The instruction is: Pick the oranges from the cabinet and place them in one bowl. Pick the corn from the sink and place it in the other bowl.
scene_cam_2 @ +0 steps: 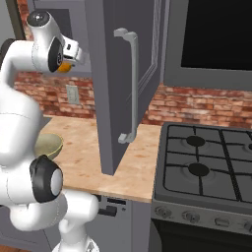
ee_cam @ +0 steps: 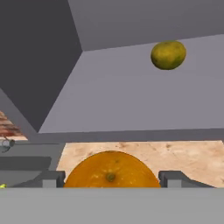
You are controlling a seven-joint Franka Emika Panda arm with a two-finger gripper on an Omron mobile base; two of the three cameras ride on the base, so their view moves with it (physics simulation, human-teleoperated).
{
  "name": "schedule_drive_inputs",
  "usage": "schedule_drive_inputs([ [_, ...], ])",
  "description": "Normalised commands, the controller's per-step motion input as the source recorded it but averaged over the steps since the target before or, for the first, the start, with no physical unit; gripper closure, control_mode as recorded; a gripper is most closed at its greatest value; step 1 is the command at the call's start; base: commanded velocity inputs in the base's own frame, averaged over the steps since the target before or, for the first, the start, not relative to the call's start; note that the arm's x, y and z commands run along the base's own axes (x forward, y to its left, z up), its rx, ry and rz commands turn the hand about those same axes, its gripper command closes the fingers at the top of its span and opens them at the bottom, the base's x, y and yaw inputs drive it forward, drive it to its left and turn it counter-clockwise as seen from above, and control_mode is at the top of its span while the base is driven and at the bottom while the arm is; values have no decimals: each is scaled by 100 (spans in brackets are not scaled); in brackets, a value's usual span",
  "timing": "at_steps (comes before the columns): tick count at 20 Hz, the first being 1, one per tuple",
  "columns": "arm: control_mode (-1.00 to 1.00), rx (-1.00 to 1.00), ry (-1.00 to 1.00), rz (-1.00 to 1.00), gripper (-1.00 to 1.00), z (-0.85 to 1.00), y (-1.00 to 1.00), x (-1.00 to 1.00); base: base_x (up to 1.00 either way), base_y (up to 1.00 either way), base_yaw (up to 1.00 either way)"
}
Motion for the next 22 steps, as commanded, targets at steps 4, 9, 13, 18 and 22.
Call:
schedule_drive_inputs([
  [4, -100, 0, 10, 0, 100, 0, 0, -58, 0, 0, 0],
  [9, -100, 0, 9, 0, 100, 0, 0, -62, 0, 0, 0],
  [13, -100, 0, 10, 0, 100, 0, 0, -62, 0, 0, 0],
  [18, -100, 0, 9, 0, 100, 0, 1, -60, 0, 0, 0],
  [22, -100, 0, 11, 0, 100, -4, 2, -56, 0, 0, 0],
])
